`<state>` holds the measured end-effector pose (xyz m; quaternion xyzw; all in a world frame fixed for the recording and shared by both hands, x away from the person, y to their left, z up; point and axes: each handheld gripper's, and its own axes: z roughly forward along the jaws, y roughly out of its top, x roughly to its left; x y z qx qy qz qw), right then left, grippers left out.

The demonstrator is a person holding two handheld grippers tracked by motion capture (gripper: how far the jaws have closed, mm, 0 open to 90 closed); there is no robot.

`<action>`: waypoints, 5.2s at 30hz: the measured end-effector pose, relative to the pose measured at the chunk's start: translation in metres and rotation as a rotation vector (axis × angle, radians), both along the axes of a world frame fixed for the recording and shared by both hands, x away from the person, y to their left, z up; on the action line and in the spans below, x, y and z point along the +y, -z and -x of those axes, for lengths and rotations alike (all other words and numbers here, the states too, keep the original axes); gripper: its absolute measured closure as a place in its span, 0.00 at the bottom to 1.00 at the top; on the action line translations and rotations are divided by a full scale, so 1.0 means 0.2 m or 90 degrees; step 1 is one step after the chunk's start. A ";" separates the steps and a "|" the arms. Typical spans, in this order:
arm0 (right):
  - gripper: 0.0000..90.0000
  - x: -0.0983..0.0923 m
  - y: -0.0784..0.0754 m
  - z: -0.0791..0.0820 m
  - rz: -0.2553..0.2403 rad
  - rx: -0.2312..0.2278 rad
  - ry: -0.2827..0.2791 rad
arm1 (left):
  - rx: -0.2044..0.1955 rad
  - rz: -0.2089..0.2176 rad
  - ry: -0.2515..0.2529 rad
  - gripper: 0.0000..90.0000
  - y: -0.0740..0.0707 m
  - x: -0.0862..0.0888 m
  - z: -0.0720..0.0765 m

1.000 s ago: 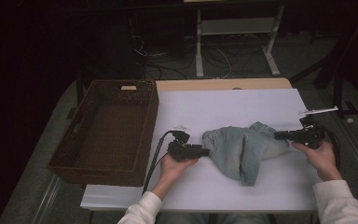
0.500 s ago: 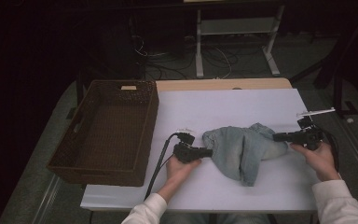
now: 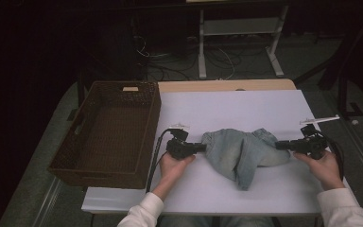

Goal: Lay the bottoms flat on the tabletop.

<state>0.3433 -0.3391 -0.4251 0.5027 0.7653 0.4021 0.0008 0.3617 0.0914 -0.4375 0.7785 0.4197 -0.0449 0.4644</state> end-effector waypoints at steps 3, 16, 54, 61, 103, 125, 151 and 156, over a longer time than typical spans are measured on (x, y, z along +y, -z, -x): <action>0.90 0.01 -0.01 0.05 -0.007 -0.006 -0.004 | -0.003 0.003 -0.008 0.91 -0.01 0.02 0.00; 0.90 0.06 -0.04 0.26 -0.014 0.001 -0.031 | -0.014 0.008 -0.020 0.91 -0.06 0.07 -0.02; 0.63 -0.07 0.02 0.26 -0.009 0.003 0.043 | 0.048 -0.049 0.078 0.91 0.07 -0.10 0.03; 0.52 -0.07 0.00 0.15 -0.015 -0.014 0.062 | 0.047 -0.049 0.080 0.91 0.08 -0.10 0.02; 0.80 0.05 0.05 0.01 0.055 0.031 -0.013 | 0.028 -0.012 -0.033 0.50 -0.02 -0.10 -0.18; 0.80 -0.06 -0.01 0.04 0.020 0.004 0.025 | 0.086 -0.019 -0.005 0.57 0.07 -0.25 -0.24; 0.80 -0.07 0.00 0.02 0.011 0.006 0.039 | 0.103 0.021 0.013 0.92 0.10 -0.28 -0.25; 0.81 -0.06 0.00 0.01 0.003 0.010 0.039 | 0.076 0.040 0.001 0.92 0.07 -0.24 -0.25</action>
